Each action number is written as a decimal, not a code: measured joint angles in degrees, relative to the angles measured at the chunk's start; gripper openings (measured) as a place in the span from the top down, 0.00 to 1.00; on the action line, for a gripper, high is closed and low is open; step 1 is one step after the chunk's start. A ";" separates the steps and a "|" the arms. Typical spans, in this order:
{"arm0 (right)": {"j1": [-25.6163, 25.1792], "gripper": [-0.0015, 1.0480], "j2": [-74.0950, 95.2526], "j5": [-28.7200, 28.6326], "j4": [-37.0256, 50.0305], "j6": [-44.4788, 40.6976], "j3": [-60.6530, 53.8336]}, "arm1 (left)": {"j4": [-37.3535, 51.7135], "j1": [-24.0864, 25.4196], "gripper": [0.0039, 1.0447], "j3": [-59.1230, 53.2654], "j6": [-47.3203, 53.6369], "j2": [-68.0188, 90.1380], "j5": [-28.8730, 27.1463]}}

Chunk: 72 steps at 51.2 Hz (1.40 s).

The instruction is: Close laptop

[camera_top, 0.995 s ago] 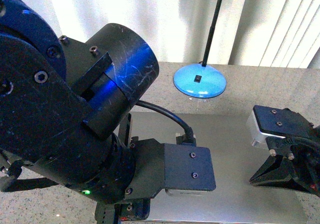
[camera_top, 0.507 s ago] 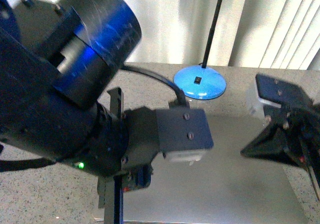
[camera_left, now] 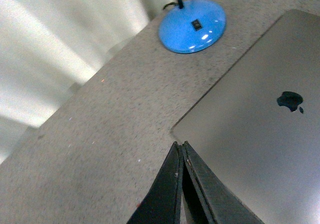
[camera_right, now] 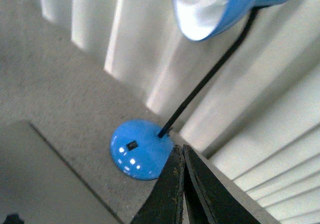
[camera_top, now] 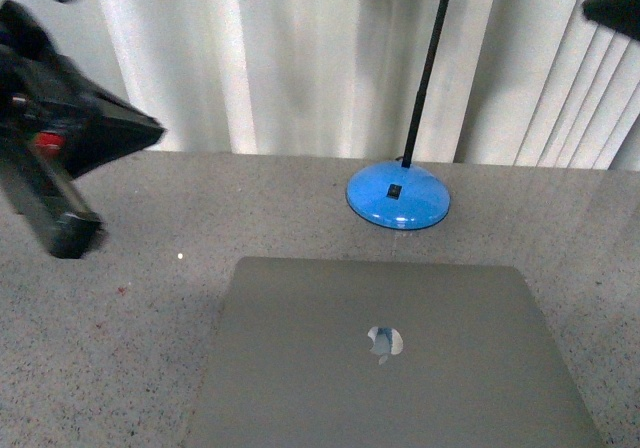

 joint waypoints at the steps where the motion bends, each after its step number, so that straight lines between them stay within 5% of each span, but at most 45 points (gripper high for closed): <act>1: -0.07 0.97 -0.68 0.37 0.20 0.39 -0.22 | 0.00 0.92 0.97 -0.83 -0.81 -1.38 0.09; 22: 1.05 0.97 -24.33 12.87 -0.59 16.59 -10.12 | -3.91 14.34 0.97 -11.89 -17.31 -25.99 2.91; 29: 3.63 0.97 -29.57 16.55 -3.34 17.40 -13.27 | 13.88 13.46 0.97 -21.99 -27.76 -33.05 -11.43; 34: 6.62 0.97 -33.75 31.74 -2.51 23.34 -17.53 | 16.02 13.38 0.97 -26.73 -30.84 -38.38 -12.41; 38: 6.60 0.97 -37.59 35.28 -2.58 25.75 -21.53 | 16.11 13.33 0.97 -30.10 -31.98 -41.55 -12.44; 54: 3.28 0.97 -47.65 32.24 -2.16 27.91 -32.28 | 13.97 13.25 0.97 -35.28 -32.83 -48.83 -12.46; 60: -1.64 0.97 -51.41 28.04 -2.19 28.13 -35.74 | 12.11 13.25 0.97 -36.61 -33.07 -51.93 -12.48; 72: -1.88 0.97 -55.98 27.61 -3.52 28.20 -38.97 | 9.14 13.25 0.97 -38.03 -33.11 -56.39 -12.50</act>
